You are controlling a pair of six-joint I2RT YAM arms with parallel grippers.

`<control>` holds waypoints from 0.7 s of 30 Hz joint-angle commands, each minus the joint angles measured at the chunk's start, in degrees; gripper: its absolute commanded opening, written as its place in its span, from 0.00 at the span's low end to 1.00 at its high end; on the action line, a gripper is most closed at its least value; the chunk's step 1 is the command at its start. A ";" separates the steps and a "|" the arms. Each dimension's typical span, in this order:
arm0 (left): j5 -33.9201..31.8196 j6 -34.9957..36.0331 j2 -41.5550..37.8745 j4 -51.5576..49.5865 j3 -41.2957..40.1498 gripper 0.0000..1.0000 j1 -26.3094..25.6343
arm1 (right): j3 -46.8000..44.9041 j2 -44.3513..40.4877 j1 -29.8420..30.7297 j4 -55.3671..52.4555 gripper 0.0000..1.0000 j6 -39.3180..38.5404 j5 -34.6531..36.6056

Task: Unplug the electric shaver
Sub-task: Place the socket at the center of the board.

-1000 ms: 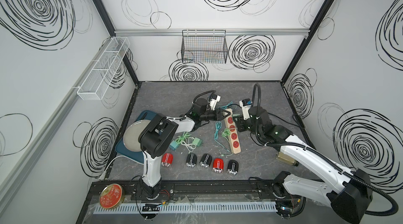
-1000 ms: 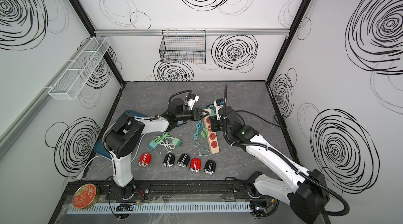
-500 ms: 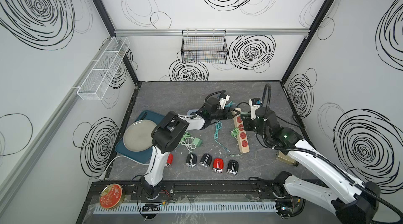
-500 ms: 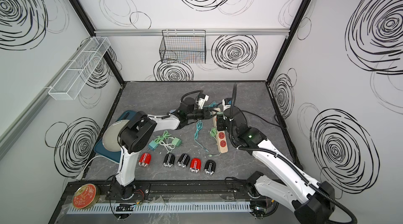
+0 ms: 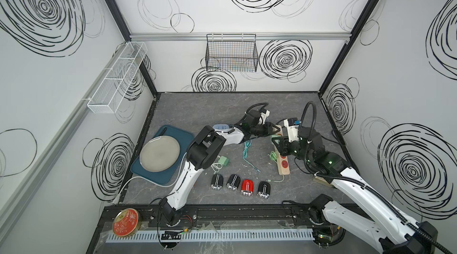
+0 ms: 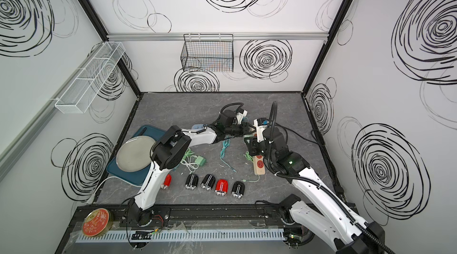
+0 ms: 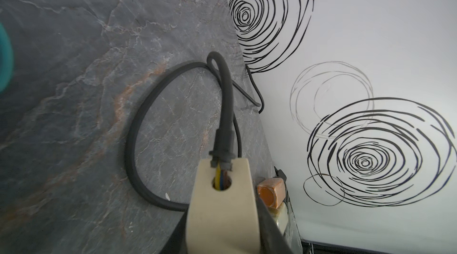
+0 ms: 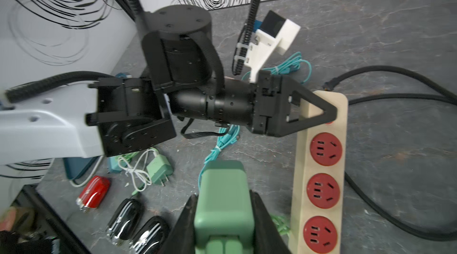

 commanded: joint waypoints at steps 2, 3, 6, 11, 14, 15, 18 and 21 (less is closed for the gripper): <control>-4.52 9.45 3.60 -3.99 0.25 0.34 0.04 | 5.62 0.04 -1.59 5.81 0.07 1.62 -10.89; -4.49 9.41 3.72 -3.77 0.30 0.34 0.04 | 6.18 0.31 -2.08 6.38 0.07 1.86 -12.41; -4.33 9.36 4.25 -3.71 0.83 0.34 0.04 | 7.50 1.33 -4.18 8.66 0.07 3.80 -18.32; -4.18 9.36 5.30 -4.09 1.55 0.37 0.02 | 8.71 1.55 -6.84 14.21 0.08 7.77 -26.61; -4.22 9.25 5.75 -3.95 1.65 0.44 0.02 | 11.80 2.73 -6.78 7.42 0.08 4.94 -19.78; -4.31 9.19 5.84 -4.00 1.66 0.46 0.04 | 11.95 3.09 -6.82 5.47 0.07 4.31 -16.92; -4.49 9.53 5.76 -4.36 1.66 0.53 0.26 | 10.86 3.30 -6.84 3.03 0.07 3.78 -11.66; -4.56 9.80 5.67 -4.97 1.65 0.60 0.52 | 8.98 2.38 -6.83 4.45 0.07 4.03 -10.62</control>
